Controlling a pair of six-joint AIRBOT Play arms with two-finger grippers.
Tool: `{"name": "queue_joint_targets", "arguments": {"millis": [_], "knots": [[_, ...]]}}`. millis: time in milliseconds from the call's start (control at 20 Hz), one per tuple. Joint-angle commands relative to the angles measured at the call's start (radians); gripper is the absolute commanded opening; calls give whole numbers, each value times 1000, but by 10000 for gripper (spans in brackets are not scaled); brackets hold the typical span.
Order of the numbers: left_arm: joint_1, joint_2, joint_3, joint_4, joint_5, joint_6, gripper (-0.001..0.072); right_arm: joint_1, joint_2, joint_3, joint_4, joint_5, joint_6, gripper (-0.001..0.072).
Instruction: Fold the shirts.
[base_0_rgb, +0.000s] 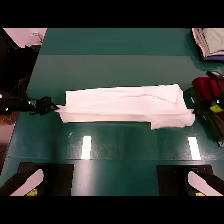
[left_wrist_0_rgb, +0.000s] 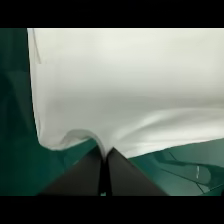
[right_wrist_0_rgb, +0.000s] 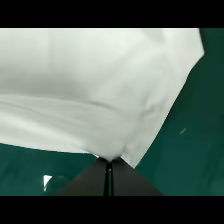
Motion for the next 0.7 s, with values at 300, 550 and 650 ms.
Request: {"name": "queue_joint_targets", "arguments": {"millis": [300,550,650], "knots": [[1,-425,308,-63,105,7,23,1,-408,358,131,-80,3,10],[1,-491,363,-134,223,59,26,2,-562,486,221,-116,4,12],[1,-491,364,-167,269,58,398,2,-594,516,288,-178,15,18]]}}
